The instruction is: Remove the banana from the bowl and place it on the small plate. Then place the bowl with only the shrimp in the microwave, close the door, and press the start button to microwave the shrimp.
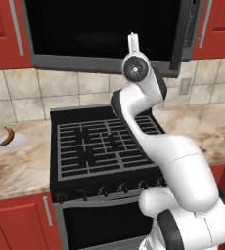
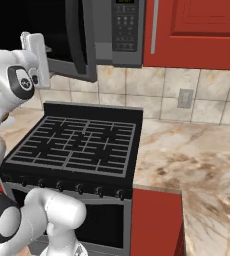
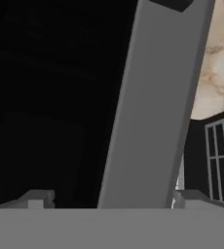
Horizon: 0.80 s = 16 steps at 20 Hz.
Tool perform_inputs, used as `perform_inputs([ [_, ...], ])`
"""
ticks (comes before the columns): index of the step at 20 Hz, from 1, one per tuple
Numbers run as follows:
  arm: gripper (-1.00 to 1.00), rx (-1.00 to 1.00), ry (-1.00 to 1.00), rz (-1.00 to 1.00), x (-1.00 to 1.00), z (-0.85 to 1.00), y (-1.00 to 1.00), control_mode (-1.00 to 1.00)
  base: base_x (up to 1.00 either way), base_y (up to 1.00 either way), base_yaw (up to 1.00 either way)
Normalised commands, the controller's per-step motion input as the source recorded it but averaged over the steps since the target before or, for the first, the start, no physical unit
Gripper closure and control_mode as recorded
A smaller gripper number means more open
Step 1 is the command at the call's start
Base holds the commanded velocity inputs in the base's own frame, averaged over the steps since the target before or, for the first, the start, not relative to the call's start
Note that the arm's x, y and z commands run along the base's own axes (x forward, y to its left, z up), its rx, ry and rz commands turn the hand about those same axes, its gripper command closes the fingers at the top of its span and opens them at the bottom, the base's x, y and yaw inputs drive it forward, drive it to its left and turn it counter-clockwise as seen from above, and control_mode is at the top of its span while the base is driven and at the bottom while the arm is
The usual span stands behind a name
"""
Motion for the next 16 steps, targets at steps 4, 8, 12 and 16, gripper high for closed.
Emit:
perform_inputs([
  [4,-1.0,0.1,0.0,0.22,0.57,0.0,0.0,-1.0,0.0,0.0,0.0],
  [8,-1.0,0.1,0.0,0.23,0.57,0.0,0.0,-1.0,0.0,0.0,0.0],
  [12,-1.0,0.1,0.0,0.24,0.59,0.0,0.0,-1.0,0.0,0.0,0.0],
  [16,-1.0,0.08,0.0,0.19,0.56,0.01,0.03,-1.0,0.0,0.0,0.0],
])
